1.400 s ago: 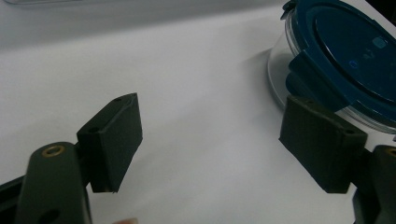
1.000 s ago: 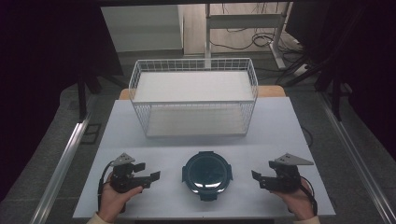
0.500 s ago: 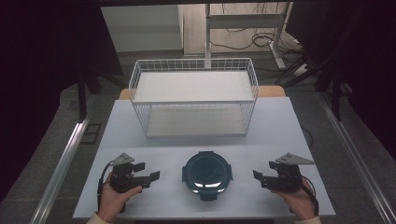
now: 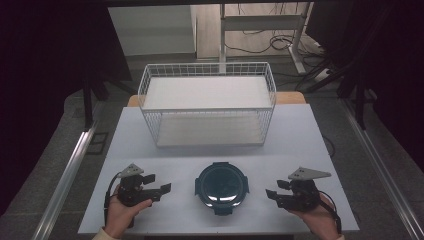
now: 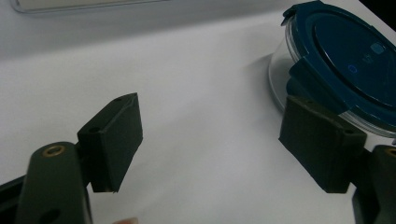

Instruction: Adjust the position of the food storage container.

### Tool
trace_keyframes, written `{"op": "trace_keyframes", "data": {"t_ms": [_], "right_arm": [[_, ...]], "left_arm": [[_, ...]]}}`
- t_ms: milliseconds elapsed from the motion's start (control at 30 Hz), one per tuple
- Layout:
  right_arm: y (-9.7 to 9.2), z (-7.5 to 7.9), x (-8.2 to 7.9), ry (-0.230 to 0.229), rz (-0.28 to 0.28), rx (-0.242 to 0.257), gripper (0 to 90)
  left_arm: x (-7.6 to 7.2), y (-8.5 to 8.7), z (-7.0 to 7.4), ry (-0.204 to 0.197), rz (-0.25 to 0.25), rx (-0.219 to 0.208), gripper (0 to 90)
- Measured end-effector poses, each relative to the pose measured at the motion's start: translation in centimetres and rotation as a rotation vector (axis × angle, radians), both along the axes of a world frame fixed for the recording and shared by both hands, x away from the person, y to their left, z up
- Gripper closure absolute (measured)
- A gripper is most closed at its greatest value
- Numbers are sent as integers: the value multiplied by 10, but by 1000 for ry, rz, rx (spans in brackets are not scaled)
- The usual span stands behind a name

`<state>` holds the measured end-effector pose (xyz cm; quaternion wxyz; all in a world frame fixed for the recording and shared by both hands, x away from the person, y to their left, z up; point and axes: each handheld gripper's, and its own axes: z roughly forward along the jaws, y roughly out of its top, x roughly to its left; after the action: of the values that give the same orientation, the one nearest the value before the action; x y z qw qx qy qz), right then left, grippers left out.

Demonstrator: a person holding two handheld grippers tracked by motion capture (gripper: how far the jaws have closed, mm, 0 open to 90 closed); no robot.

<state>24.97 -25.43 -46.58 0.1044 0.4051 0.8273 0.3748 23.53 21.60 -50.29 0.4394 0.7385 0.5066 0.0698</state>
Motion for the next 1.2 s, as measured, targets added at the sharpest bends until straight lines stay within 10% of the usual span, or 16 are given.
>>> {"op": "trace_keyframes", "data": {"t_ms": [367,733,1200], "right_arm": [[25,0,-17,39,172,-67,882],[66,-17,-38,83,317,-141,897],[88,-27,-27,48,301,-151,899]], "left_arm": [[0,-1,-1,1,-4,2,209],[0,-3,0,-2,-7,3,209],[0,-3,1,-4,-6,2,209]]}}
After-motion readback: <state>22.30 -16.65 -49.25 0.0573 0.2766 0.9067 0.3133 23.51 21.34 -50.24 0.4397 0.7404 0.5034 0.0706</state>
